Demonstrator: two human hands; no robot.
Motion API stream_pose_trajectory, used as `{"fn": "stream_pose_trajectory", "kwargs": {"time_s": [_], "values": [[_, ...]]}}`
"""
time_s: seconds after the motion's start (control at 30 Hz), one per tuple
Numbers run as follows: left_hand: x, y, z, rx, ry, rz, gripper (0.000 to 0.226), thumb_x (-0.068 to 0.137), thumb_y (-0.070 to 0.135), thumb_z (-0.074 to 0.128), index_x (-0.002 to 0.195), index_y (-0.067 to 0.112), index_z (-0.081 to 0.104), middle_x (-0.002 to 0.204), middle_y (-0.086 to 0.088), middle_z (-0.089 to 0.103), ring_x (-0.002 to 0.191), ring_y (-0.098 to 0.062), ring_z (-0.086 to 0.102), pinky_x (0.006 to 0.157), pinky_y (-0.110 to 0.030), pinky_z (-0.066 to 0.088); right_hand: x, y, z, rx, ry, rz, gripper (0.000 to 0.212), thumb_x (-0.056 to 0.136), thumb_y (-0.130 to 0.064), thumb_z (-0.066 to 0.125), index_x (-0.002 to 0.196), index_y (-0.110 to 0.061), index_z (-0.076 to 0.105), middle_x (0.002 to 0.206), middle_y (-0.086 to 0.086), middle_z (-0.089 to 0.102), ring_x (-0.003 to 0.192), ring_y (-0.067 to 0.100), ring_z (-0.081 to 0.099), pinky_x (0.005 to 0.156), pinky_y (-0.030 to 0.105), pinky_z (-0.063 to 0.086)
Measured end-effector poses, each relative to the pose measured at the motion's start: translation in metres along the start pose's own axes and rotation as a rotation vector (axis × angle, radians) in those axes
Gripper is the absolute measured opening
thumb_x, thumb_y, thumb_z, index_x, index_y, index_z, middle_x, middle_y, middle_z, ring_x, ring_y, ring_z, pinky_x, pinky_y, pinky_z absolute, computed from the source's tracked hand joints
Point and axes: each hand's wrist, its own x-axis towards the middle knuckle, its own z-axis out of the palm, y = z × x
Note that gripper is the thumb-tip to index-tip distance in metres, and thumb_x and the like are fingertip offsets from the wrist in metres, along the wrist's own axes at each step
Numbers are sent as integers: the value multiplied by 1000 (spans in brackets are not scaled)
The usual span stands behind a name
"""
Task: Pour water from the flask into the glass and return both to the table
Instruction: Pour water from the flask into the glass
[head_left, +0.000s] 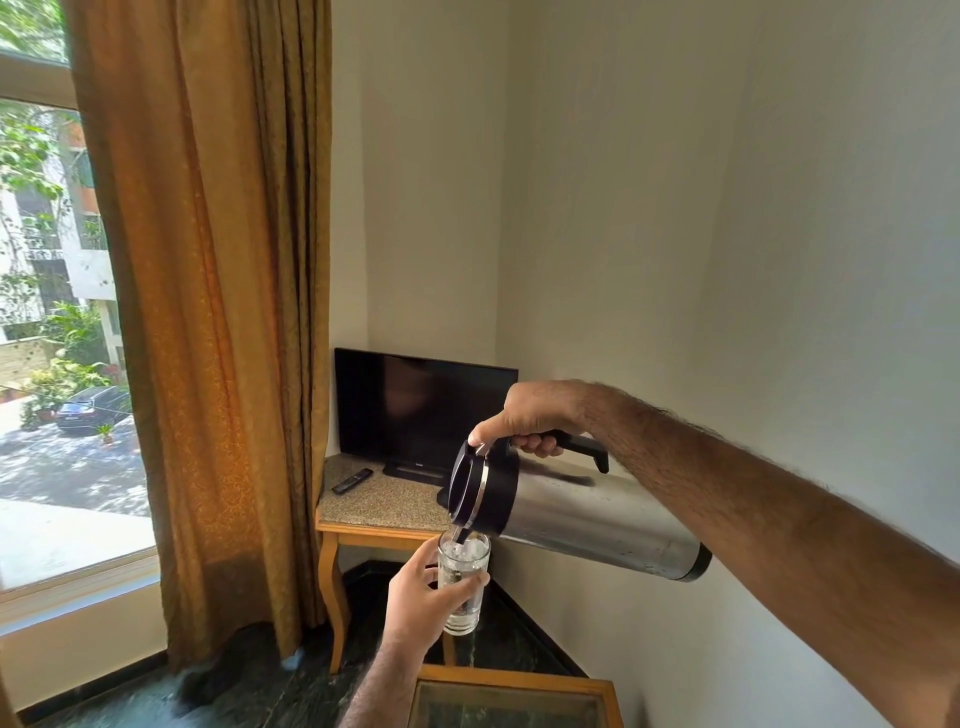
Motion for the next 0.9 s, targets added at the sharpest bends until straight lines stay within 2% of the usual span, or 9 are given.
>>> {"fn": "stream_pose_trajectory", "kwargs": {"time_s": [0.07, 0.17, 0.27, 0.43, 0.67, 0.77, 0.83, 0.9], "values": [[1, -2, 0, 0, -2, 10, 51, 69, 29, 96, 100, 52, 64, 99, 21, 78, 96, 2, 70, 70, -15, 49, 0, 1, 2, -10, 6, 0, 52, 82, -56, 79, 60, -13, 59, 46, -3, 49, 38, 15, 43, 43, 23, 39], [2, -3, 0, 0, -5, 21, 49, 70, 30, 96, 105, 49, 66, 104, 14, 79, 102, -3, 70, 77, -24, 52, 0, 2, 4, 0, 2, -14, 57, 84, -55, 78, 44, -20, 59, 43, -5, 49, 36, 14, 44, 43, 23, 40], [1, -5, 0, 3, -6, 26, 51, 70, 31, 95, 111, 45, 68, 104, 14, 79, 103, -6, 72, 79, -25, 54, 0, 3, 4, 21, -23, -16, 61, 83, -56, 77, 35, -22, 60, 43, -6, 49, 37, 13, 44, 43, 22, 40], [-1, -3, -2, -11, 3, 3, 58, 70, 32, 95, 120, 40, 67, 109, 16, 76, 105, -4, 69, 74, -19, 49, 4, 12, 5, 96, -32, -32, 58, 75, -60, 80, 39, -23, 56, 47, -5, 48, 40, 15, 42, 45, 24, 38], [4, -1, -5, 25, 48, -16, 55, 69, 33, 96, 105, 54, 61, 102, 21, 76, 96, 3, 70, 70, -14, 48, -1, 42, 9, 299, -18, -77, 58, 84, -55, 78, 45, -21, 52, 48, -2, 46, 40, 15, 40, 45, 25, 37], [7, -2, -3, 25, 63, -16, 56, 69, 32, 96, 103, 56, 59, 98, 26, 74, 92, 7, 68, 69, -12, 46, -6, 57, 15, 406, -3, -82, 56, 74, -61, 77, 47, -21, 50, 50, -1, 44, 43, 17, 38, 48, 27, 37], [8, -4, -1, 34, 68, -10, 55, 69, 32, 96, 101, 57, 59, 91, 32, 75, 87, 10, 71, 63, -6, 47, -9, 69, 22, 480, 17, -84, 57, 76, -62, 76, 47, -23, 49, 49, -1, 43, 42, 16, 37, 47, 25, 37], [9, -8, 0, 40, 65, -1, 54, 69, 33, 97, 103, 56, 61, 93, 42, 72, 88, 19, 69, 55, -2, 50, -12, 79, 31, 557, 50, -77, 59, 79, -65, 75, 45, -24, 48, 48, -2, 42, 42, 16, 36, 46, 26, 36]]}}
